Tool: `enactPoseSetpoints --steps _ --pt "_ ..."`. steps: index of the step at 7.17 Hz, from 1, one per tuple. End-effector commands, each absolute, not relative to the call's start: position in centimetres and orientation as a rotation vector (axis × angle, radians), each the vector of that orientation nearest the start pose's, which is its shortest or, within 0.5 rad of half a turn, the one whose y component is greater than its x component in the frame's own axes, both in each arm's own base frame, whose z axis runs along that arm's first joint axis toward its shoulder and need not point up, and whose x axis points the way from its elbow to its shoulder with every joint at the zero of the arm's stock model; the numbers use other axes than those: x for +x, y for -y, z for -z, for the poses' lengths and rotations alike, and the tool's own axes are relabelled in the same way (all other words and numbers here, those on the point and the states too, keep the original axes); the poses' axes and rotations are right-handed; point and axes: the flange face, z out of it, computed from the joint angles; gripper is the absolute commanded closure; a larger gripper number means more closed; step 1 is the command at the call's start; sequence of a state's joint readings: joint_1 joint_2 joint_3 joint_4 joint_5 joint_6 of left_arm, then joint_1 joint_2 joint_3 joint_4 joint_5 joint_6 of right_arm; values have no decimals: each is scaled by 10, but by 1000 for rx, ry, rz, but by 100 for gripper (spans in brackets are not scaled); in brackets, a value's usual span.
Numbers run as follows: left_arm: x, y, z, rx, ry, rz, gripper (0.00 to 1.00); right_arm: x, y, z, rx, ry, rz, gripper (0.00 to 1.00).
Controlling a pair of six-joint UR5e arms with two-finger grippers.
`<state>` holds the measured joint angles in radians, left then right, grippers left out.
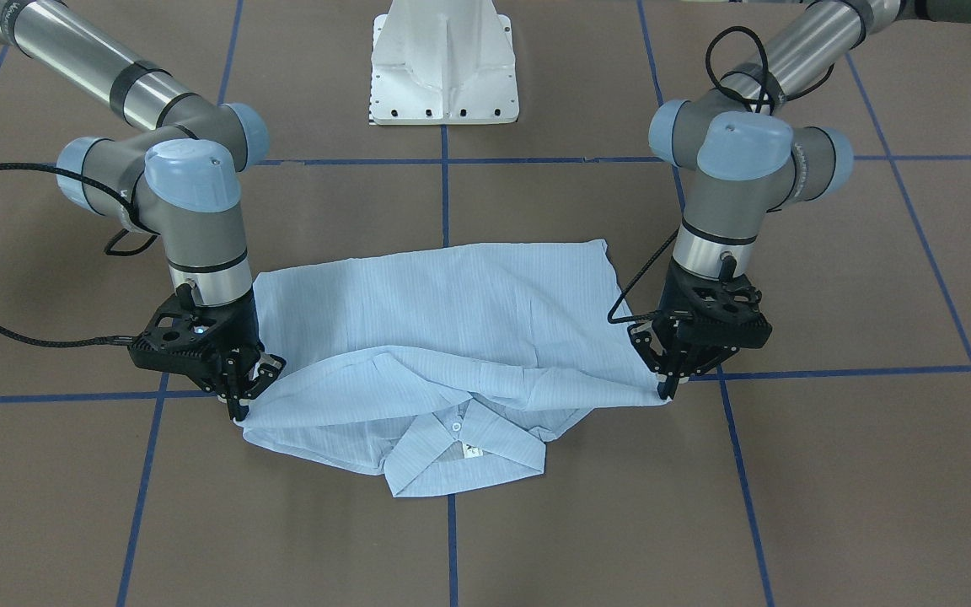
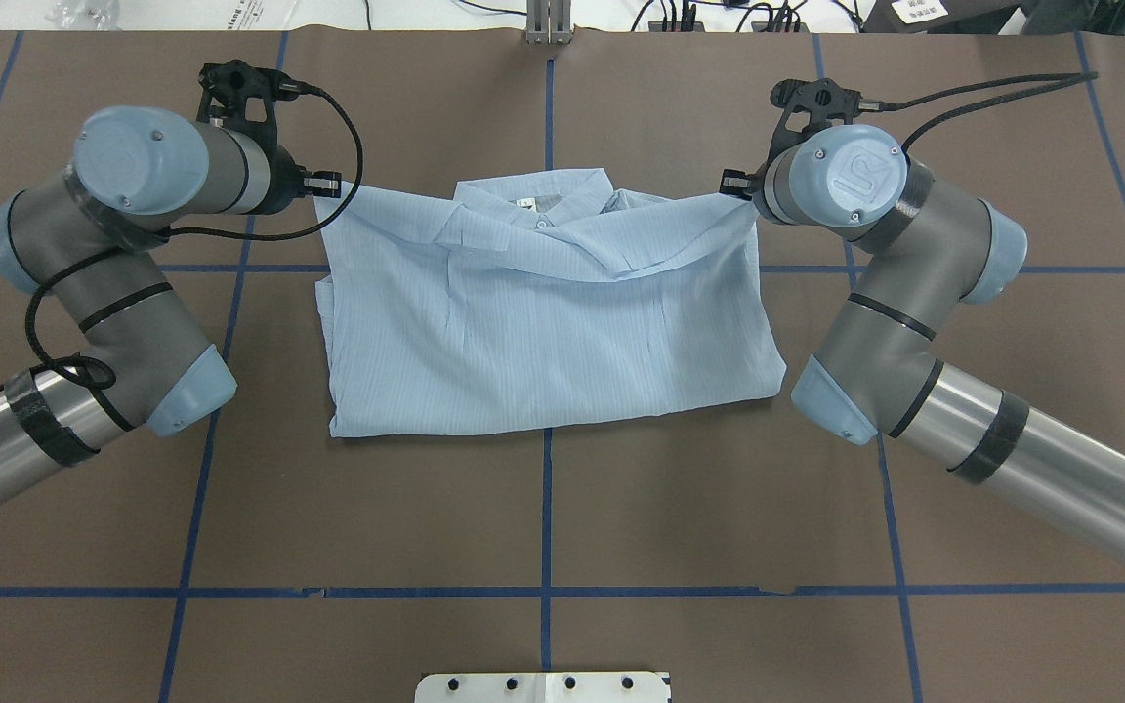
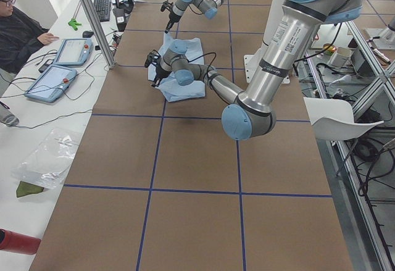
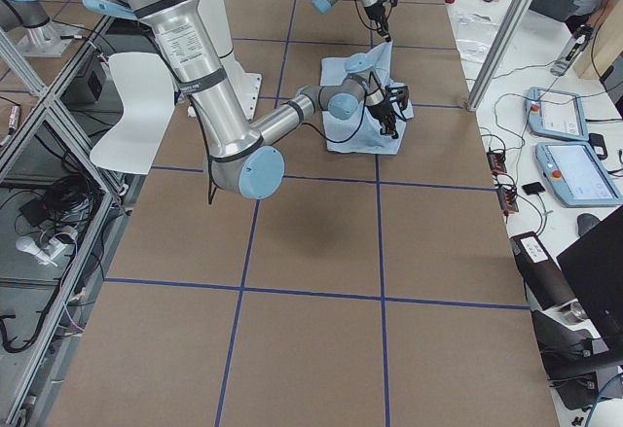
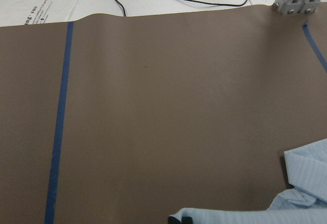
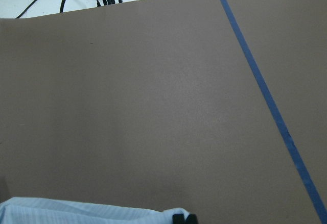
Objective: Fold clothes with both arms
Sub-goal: 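Lay the hem down near the collar and open both grippers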
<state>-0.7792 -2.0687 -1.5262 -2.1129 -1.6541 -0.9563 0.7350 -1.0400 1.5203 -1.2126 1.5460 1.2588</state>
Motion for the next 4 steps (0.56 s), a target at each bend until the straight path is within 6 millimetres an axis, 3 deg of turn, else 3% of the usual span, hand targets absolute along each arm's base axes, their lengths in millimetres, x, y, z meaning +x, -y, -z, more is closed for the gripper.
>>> enactPoseSetpoints --steps 1,2,3,4 --pt "407 576 -341 573 -805 106 100 -420 580 -339 446 721 -416 100" --pt "407 576 -340 573 -808 100 3 -417 582 -339 441 724 -418 56" --pt "405 572 -330 586 -824 80 0 -414 582 -331 444 737 -415 1" --pt "399 553 -322 536 -897 25 0 -413 580 -326 410 772 -393 0"
